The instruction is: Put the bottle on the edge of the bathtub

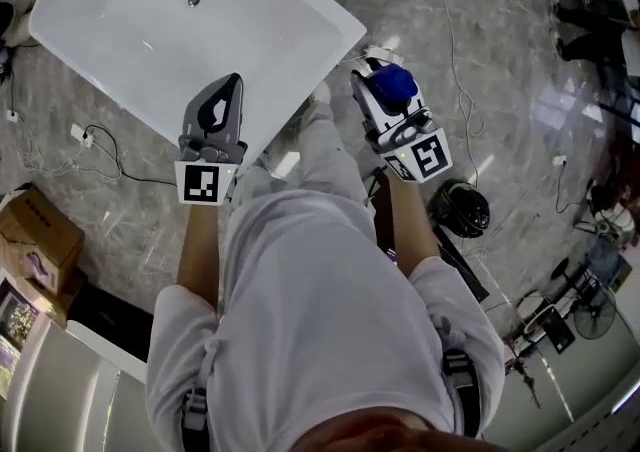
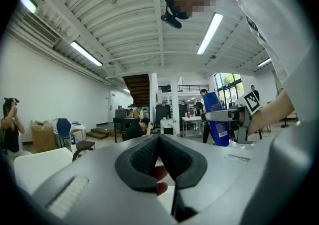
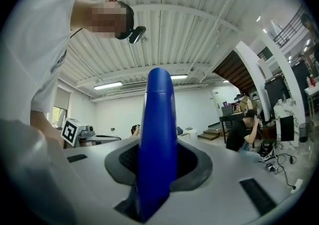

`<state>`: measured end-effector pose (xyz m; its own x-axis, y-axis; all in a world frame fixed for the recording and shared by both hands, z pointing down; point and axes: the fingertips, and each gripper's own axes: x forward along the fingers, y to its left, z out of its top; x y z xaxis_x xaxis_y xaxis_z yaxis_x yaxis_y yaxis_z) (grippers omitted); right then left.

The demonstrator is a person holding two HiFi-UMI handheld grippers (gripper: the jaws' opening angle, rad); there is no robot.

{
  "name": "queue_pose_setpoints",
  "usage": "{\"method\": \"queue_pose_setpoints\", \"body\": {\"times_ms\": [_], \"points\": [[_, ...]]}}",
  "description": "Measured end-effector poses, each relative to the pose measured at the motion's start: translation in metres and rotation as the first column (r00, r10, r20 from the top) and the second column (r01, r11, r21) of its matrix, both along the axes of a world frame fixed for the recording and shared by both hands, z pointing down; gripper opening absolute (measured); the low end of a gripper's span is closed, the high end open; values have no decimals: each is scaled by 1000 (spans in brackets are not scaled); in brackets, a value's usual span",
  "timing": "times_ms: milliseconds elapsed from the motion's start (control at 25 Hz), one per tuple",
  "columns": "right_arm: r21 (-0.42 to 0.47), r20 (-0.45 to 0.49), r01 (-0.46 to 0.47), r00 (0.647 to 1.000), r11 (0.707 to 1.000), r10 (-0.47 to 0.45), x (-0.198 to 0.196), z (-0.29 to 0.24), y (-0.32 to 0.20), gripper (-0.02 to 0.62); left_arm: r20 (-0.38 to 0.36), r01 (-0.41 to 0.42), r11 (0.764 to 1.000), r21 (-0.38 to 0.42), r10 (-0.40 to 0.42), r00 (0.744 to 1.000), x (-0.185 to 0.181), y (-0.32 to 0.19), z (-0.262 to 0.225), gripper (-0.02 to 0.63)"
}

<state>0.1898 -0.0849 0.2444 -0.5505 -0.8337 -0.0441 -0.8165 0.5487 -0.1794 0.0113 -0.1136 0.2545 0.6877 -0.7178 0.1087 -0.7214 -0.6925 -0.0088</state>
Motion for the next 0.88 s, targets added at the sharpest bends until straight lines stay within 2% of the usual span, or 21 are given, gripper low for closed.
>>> {"method": "queue_pose_setpoints", "body": {"times_ms": [280, 680, 880], "points": [[69, 10, 72, 997, 995, -73, 47, 76, -83, 115, 19, 37, 992, -118, -35, 999, 32, -46, 71, -2], [138, 17, 110, 993, 984, -113, 45, 214, -140, 115, -4, 40, 977, -211, -42, 999, 55, -72, 150, -2], [165, -35, 124, 992, 979, -120, 48, 288, -150, 115, -32, 48, 965, -259, -58, 998, 56, -70, 201, -2]]}}
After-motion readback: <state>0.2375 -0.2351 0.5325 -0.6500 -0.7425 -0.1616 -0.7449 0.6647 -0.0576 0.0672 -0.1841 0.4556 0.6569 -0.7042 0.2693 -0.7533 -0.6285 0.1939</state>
